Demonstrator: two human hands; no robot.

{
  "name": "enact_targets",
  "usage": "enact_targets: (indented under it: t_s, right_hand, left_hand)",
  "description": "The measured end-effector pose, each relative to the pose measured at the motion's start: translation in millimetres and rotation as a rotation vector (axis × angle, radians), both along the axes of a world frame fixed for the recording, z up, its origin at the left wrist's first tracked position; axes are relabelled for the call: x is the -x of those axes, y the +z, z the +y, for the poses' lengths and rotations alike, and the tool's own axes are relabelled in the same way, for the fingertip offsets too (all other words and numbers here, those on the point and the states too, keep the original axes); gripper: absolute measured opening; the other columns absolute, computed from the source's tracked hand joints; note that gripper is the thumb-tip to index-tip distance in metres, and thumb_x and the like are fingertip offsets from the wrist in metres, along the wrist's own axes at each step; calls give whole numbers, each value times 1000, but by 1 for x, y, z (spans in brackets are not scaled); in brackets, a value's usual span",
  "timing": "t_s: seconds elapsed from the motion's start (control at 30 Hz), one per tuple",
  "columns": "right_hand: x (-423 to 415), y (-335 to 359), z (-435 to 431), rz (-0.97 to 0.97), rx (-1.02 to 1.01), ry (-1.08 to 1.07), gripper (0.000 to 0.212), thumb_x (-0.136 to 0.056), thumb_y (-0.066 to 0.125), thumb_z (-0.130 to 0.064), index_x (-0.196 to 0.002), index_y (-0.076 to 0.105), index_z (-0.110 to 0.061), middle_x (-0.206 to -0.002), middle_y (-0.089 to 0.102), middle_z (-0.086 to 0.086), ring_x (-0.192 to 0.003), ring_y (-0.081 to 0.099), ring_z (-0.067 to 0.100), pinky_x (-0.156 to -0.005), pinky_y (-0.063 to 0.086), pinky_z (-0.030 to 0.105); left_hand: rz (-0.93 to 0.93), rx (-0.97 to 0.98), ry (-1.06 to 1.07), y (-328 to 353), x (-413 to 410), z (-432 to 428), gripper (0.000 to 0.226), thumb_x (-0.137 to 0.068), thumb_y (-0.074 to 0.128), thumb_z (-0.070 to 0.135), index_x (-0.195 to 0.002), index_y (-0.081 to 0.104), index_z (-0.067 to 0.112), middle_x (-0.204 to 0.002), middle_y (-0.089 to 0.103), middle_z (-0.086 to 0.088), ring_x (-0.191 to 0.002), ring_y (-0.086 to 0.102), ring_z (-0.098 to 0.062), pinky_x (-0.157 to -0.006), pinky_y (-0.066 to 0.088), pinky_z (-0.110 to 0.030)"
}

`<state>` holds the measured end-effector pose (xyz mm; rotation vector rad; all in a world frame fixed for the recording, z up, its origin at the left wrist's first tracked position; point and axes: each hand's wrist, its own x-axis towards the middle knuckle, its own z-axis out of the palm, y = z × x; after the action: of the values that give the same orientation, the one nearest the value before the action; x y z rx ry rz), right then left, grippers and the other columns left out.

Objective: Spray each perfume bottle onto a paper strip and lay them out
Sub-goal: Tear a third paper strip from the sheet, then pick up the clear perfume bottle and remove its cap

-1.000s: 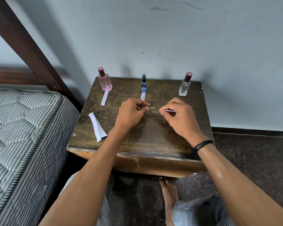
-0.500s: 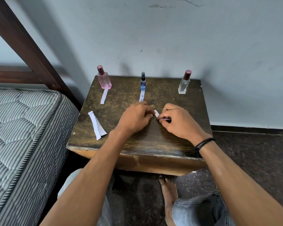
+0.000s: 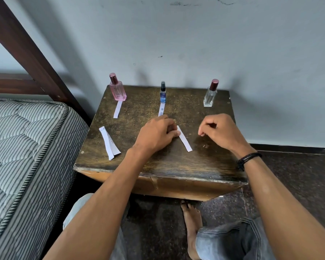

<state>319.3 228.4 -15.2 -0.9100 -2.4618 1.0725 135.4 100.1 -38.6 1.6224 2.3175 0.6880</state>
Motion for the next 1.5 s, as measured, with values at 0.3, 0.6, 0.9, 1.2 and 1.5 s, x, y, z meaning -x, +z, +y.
enact_targets:
  t_s: [0.3,0.6,0.9,1.2,1.5]
  right_hand:
    - [7,-15,16,3,20,-271,32,-93,59,-11,-68,72,-25,-72,73,-7,-75,67,9,-75,54,26]
    - [13,-21,24,56,68,-458,17,-93,61,-19,-80,71,-26,-82,73,-5,-82,70,17,-81,57,36]
    - [22,-24,36,307,187,-612,52,-81,81,-34,-127,57,-27,-108,62,-7,-91,68,12,-84,61,47]
    - [35,-26,41,275,131,-575,69,-86,77,-50,-145,51,-28,-137,59,-11,-103,65,9,-93,58,42]
    - [40,-33,45,224,62,-576,52,-92,69,-50,-140,58,-32,-139,61,-10,-101,65,8,-85,48,29]
  left_hand:
    - [-10,-4,19,1,-3,5,15,-88,73,36,-95,69,23,-88,55,12,-85,53,-12,-74,49,-34]
    - [-183,-54,129,6,3,6,7,-90,73,34,-89,72,27,-85,68,10,-78,60,-9,-77,54,-35]
    - [-326,-156,258,12,12,3,8,-90,73,32,-86,74,25,-72,71,13,-71,65,-7,-75,57,-33]
    - [-348,-157,237,12,17,2,7,-90,73,31,-85,73,26,-72,72,12,-75,70,-11,-77,59,-41]
    - [-311,-144,174,12,18,1,6,-91,72,30,-87,74,26,-79,73,11,-75,68,-10,-77,58,-41]
